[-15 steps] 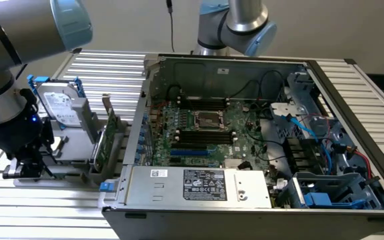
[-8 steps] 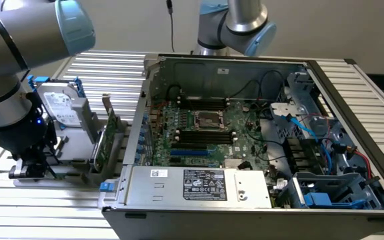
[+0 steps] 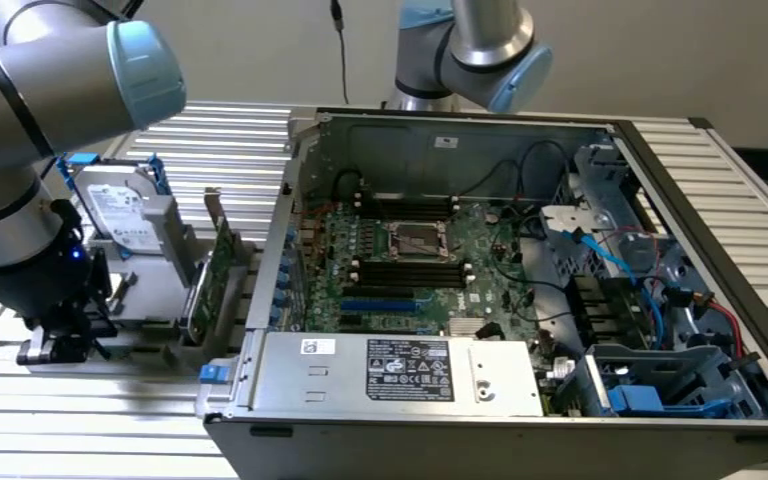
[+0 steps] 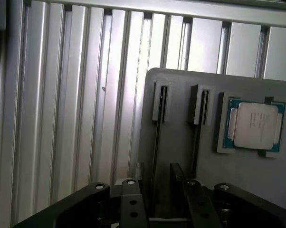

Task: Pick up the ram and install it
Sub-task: 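Pick up the ram and move it above insertion slot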

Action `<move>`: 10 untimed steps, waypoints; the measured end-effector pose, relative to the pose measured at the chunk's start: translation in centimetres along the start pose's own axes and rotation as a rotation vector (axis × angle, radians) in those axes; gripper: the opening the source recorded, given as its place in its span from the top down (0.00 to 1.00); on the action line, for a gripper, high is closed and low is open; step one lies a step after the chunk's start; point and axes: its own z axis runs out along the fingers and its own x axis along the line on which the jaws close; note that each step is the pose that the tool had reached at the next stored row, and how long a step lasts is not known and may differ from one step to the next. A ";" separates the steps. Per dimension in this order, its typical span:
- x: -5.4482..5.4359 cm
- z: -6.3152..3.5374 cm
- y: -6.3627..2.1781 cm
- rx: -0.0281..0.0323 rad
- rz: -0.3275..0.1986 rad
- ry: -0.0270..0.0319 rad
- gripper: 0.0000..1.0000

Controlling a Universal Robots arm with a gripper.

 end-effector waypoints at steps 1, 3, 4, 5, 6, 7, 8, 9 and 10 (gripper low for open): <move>0.0 0.18 0.00 0.0001 0.000 -0.0001 0.64; 0.0 0.53 -0.01 -0.0002 0.000 0.0001 0.64; 0.0 0.72 -0.01 -0.0002 0.000 0.0002 0.64; 0.0 0.90 -0.01 -0.0001 0.000 0.0001 0.64; 0.0 1.06 -0.02 -0.0001 0.000 0.0001 0.64; 0.0 1.13 -0.04 -0.0001 0.000 0.0001 0.64; -0.1 1.16 -0.08 -0.0001 0.001 0.0001 0.64; -0.1 1.16 -0.10 -0.0001 0.002 0.0000 0.64; -0.1 1.16 -0.12 -0.0001 0.003 0.0000 0.64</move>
